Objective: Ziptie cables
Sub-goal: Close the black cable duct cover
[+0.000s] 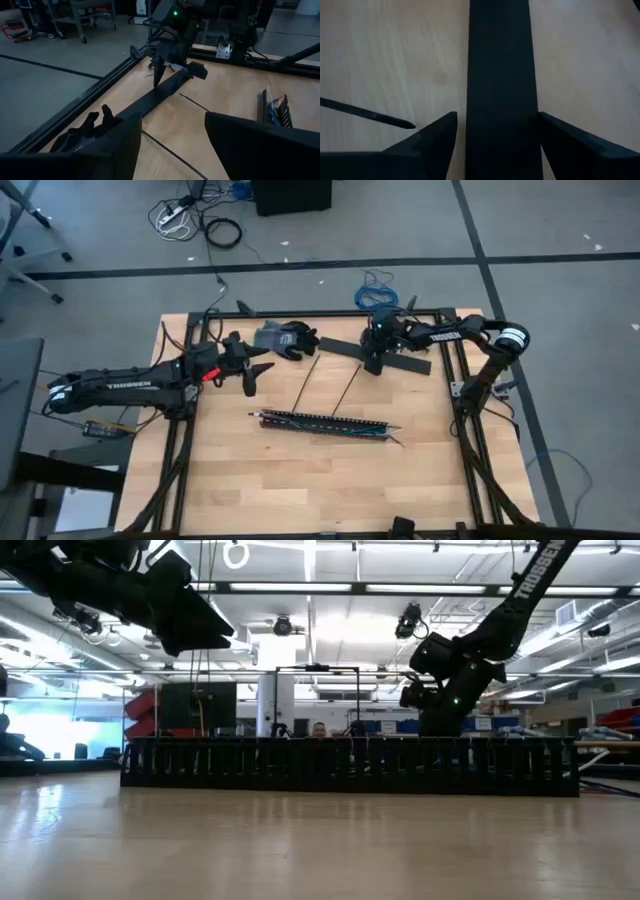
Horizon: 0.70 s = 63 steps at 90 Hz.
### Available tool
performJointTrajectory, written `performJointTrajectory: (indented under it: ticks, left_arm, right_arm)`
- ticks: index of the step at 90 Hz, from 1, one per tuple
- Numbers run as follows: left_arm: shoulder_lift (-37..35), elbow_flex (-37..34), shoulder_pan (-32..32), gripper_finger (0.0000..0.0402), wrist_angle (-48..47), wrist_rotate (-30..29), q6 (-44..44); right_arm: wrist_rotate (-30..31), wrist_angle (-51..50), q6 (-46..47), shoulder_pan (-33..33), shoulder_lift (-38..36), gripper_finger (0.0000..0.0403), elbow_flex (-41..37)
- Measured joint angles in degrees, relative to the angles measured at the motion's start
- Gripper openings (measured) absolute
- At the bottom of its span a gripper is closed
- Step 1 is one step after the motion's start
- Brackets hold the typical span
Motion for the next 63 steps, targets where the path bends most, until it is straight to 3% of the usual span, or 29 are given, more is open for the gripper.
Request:
performJointTrajectory:
  ticks: [13, 35, 63]
  left_arm:
    - [0.0, 0.0, 0.02, 0.0214, 0.0, 0.36, 0.0]
    - [0.0, 0.0, 0.0, 0.0214, 0.03, 0.48, 0.0]
    - [0.0, 0.0, 0.0, 0.0214, 0.02, 0.48, 0.0]
  right_arm:
    - [4.42, 0.48, -1.9, 0.0, 0.0, 0.0264, -0.05]
    - [1.38, 1.51, -0.36, 0.93, 0.0, 0.0272, 0.22]
    - [5.75, 1.83, -1.89, 0.78, 0.0, 0.0287, 0.24]
